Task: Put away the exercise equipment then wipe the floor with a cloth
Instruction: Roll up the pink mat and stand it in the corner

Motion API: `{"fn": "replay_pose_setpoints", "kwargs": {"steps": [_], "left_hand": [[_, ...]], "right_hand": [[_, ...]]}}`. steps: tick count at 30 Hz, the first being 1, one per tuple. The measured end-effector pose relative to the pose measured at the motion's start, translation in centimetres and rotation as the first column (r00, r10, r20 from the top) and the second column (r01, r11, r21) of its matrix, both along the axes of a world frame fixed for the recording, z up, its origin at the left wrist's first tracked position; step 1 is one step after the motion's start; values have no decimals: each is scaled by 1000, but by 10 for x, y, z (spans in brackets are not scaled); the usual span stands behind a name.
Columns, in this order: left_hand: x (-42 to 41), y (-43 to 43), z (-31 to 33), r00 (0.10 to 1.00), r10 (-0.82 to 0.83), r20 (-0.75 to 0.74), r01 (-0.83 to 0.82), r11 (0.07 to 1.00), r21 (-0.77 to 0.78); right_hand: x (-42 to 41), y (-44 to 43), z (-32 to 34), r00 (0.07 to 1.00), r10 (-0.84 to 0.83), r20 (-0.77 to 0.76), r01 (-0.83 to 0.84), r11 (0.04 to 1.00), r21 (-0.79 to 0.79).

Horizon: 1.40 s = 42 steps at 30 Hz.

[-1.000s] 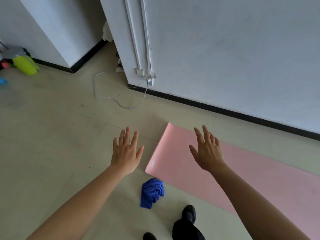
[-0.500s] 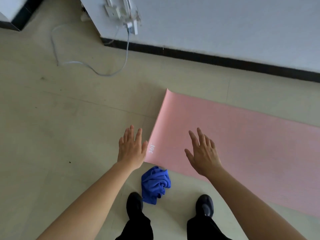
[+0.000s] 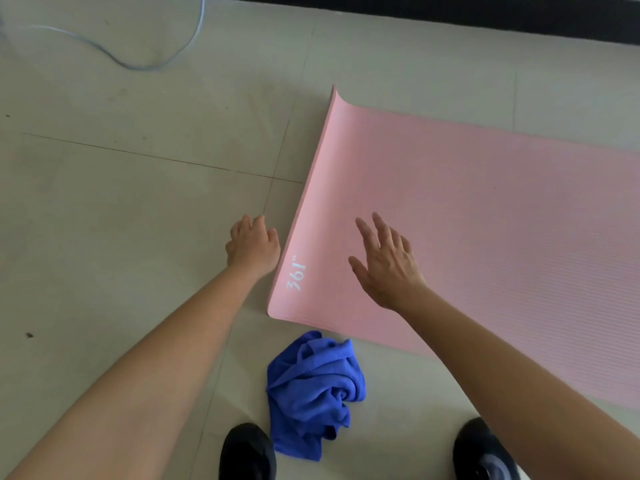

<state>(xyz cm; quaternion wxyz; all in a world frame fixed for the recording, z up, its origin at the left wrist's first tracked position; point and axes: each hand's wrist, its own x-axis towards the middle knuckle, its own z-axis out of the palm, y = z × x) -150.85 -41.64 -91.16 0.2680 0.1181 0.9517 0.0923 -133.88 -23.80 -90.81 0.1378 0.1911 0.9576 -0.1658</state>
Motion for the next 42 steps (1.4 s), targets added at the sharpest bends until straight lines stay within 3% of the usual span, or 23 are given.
{"fn": "replay_pose_setpoints", "kwargs": {"steps": [7, 11, 14, 19, 23, 27, 29, 31, 33, 35, 37, 39, 42], "left_hand": [[-20, 16, -102, 997, 15, 82, -23, 995, 92], [0, 20, -112, 990, -29, 139, 8, 989, 146], [14, 21, -110, 959, 7, 283, -76, 970, 233], [22, 33, -114, 899, -64, 433, -180, 848, 499], [21, 26, -127, 815, 6, 579, -391, 742, 544], [29, 41, -127, 809, -33, 587, -332, 798, 503], [38, 61, -120, 856, -82, 510, -242, 809, 536], [50, 82, -116, 938, -118, 326, -92, 822, 563], [64, 98, -120, 968, -201, 148, 83, 819, 568], [75, 110, -122, 949, -289, 124, 148, 758, 635], [78, 119, -119, 920, -267, 286, -31, 679, 733], [73, 125, -119, 865, -143, 481, -305, 611, 731], [65, 133, -130, 824, -25, 567, -417, 650, 635]], "right_hand": [[-75, 17, -98, 986, 75, -150, -67, 996, 58], [-104, 19, -100, 981, 67, -183, -63, 998, 27], [-104, 14, -87, 977, 93, -193, -96, 995, -7], [-72, 28, -107, 986, 132, -104, -136, 990, -33], [-47, 49, -131, 992, 111, -53, -111, 994, 11], [-28, 63, -129, 993, -87, -80, 78, 990, -117], [-23, 74, -123, 943, -317, -98, 271, 905, -328], [-20, 84, -115, 865, -499, -59, 409, 767, -495], [-14, 94, -111, 817, -576, -8, 476, 684, -553], [-5, 102, -110, 773, -631, 63, 541, 604, -585], [6, 109, -112, 721, -680, 134, 582, 489, -650], [18, 115, -116, 678, -715, 171, 591, 393, -705], [29, 120, -120, 640, -748, 176, 594, 336, -731]]}}
